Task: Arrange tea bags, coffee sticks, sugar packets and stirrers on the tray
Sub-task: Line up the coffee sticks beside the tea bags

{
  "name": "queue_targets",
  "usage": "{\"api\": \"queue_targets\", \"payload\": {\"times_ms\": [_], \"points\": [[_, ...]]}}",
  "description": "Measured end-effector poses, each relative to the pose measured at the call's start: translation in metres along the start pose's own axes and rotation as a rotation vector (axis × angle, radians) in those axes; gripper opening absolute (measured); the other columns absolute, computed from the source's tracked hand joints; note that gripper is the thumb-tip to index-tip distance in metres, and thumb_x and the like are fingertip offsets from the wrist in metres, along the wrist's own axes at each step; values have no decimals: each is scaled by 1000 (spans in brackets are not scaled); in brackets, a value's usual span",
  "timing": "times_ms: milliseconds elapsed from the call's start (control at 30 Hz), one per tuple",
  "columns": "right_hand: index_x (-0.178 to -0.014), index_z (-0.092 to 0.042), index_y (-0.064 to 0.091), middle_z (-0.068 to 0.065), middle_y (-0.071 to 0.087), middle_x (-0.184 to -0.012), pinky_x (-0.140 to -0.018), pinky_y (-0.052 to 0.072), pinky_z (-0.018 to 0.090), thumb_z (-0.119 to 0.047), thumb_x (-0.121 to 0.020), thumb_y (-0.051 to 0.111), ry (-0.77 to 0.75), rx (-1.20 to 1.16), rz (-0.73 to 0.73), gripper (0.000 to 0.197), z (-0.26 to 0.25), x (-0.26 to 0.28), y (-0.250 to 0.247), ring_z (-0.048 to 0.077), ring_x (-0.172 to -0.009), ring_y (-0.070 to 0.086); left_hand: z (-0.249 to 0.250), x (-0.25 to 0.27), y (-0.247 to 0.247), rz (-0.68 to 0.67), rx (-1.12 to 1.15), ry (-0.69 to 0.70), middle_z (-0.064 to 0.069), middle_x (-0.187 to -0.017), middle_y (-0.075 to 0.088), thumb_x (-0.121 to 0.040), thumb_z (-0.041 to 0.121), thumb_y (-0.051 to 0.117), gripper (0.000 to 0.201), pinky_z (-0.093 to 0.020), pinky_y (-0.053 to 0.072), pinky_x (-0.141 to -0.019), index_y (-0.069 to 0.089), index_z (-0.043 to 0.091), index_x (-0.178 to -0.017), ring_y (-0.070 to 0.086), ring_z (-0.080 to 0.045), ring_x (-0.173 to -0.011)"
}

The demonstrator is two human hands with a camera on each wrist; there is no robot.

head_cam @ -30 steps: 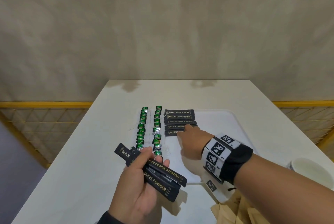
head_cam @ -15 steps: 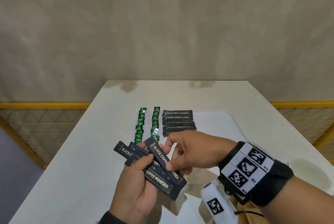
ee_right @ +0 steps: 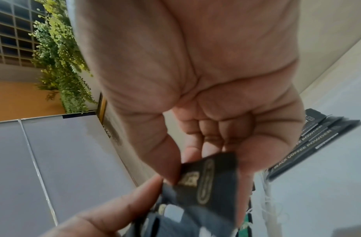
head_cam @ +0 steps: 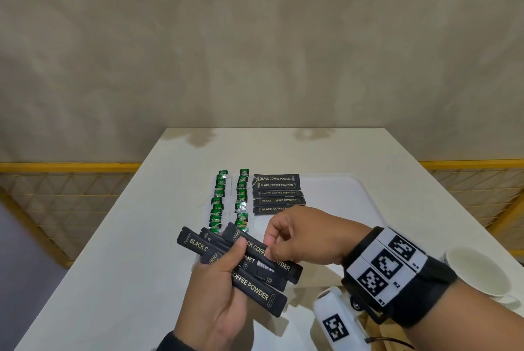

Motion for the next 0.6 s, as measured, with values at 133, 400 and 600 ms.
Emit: {"api": "queue_targets", "payload": {"times_ms": [133, 400, 600], "points": [[-92, -15, 65, -5, 67, -80, -65, 47, 24, -22, -91, 63, 76, 83, 120, 7, 16, -8, -20, 10, -71, 59, -1, 4, -8, 70, 71, -82, -25, -91, 63, -89, -4, 53, 18, -49, 59, -65, 59, 6, -103, 64, -34, -85], [-109, -10, 66, 4, 65, -112, -76, 40, 23, -15, -94, 56, 279, 492, 133, 19, 59, -37, -28, 17, -93, 54, 4, 13, -6, 89, 28, -124, -25, -87, 63, -92, -2, 51, 13, -48, 50, -68, 59, 7, -95, 63, -37, -78], [-119, -11, 62, 5, 61, -117, -82, 46, 27, -14, -98, 44, 167, 670, 174, 27, 41, -32, -17, 22, -106, 58, 4, 12, -9, 97, 51, -137, -26, -91, 63, -93, -2, 51, 15, -50, 59, -62, 60, 7, -99, 63, -36, -85]]}}
Point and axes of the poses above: each hand's wrist, its own x-axis away from the middle knuckle, its own y-axis out of the palm, z = x × y, the point moved 7 cm from there along -x, towards the middle knuckle
